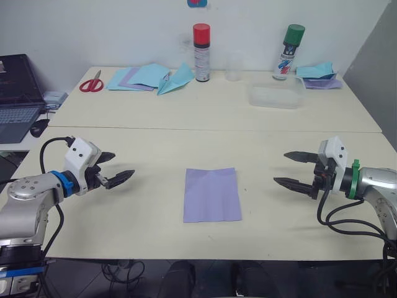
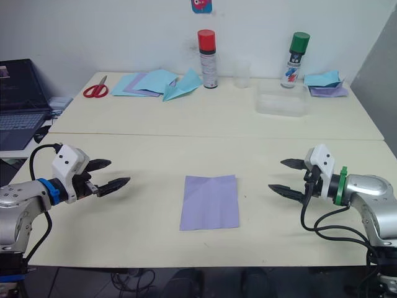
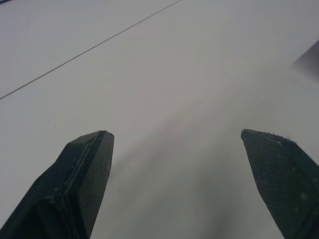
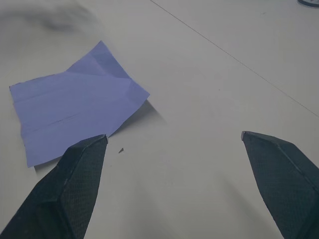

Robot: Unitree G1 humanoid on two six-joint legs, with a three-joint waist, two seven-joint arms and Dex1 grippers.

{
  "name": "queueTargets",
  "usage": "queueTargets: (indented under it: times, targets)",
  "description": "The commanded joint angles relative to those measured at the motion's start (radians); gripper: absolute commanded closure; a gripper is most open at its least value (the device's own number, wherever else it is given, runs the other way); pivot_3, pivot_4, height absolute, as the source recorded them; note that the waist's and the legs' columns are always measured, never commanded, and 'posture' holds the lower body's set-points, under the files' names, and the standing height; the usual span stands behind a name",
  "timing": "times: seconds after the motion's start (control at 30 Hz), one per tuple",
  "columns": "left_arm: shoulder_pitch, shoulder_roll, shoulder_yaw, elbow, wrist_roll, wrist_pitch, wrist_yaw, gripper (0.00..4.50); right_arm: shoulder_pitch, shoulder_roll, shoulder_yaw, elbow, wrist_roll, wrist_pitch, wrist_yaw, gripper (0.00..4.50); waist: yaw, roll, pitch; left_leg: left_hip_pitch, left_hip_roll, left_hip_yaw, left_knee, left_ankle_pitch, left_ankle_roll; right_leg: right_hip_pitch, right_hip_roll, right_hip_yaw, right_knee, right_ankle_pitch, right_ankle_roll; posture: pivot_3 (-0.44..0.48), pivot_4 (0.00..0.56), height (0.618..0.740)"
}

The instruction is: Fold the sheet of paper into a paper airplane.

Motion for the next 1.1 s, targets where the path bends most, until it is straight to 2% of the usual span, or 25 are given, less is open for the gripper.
queueTargets:
  times: [0.03,0.23,0.47,0.8,0.83,0.87,0.93,1.1]
  targets:
    - [-0.025,0.005,0.021,0.0,-0.014,-0.012,0.005,0.01,-0.017,-0.013,-0.007,-0.017,0.002,-0.009,-0.002,0.0,0.0,0.0,0.0,0.0,0.0,0.0,0.0,0.0,0.0,0.0,0.0,0.0,0.0,0.0,0.0,0.0,0.15,0.74]
    - [-0.043,-0.009,0.068,-0.012,-0.118,0.071,-0.024,0.01,-0.017,-0.012,-0.008,-0.009,-0.01,-0.018,-0.01,0.0,0.0,0.0,0.0,0.0,0.0,0.0,0.0,0.0,0.0,0.0,0.0,0.0,0.0,0.0,0.0,0.0,0.15,0.74]
    - [-0.04,0.016,0.069,-0.033,-0.137,0.078,-0.042,0.01,-0.022,-0.013,-0.003,-0.003,-0.013,-0.022,-0.007,0.0,0.0,0.0,0.0,0.0,0.0,0.0,0.0,0.0,0.0,0.0,0.0,0.0,0.0,0.0,0.0,0.0,0.15,0.74]
    - [-0.028,0.008,0.042,-0.221,-0.233,0.201,-0.055,0.01,-0.041,-0.013,0.015,-0.003,-0.011,-0.023,0.006,0.0,0.0,0.0,0.0,0.0,0.0,0.0,0.0,0.0,0.0,0.0,0.0,0.0,0.0,0.0,0.0,0.0,0.15,0.74]
    - [-0.037,0.001,0.027,-0.248,-0.25,0.221,-0.055,0.39,-0.043,-0.009,0.021,0.0,-0.013,-0.027,0.005,0.0,0.0,0.0,0.0,0.0,0.0,0.0,0.0,0.0,0.0,0.0,0.0,0.0,0.0,0.0,0.0,0.0,0.15,0.74]
    - [-0.045,-0.006,0.014,-0.277,-0.269,0.24,-0.054,0.54,-0.046,-0.005,0.027,0.001,-0.016,-0.029,0.004,0.0,0.0,0.0,0.0,0.0,0.0,0.0,0.0,0.0,0.0,0.0,0.0,0.0,0.0,0.0,0.0,0.0,0.15,0.74]
    - [-0.054,-0.012,-0.006,-0.322,-0.302,0.274,-0.059,1.13,-0.053,-0.001,0.037,0.004,-0.02,-0.031,-0.001,0.0,0.0,0.0,0.0,0.0,0.0,0.0,0.001,0.0,0.0,0.0,0.0,0.0,0.0,0.0,0.0,0.0,0.15,0.74]
    - [-0.072,-0.064,-0.095,-0.373,-0.295,0.265,-0.033,2.71,-0.072,0.022,0.073,0.012,-0.043,-0.042,-0.014,0.0,0.0,0.0,0.0,0.001,0.0,0.001,0.001,0.0,0.0,0.0,0.001,0.001,0.001,0.0,0.0,0.0,0.15,0.74]
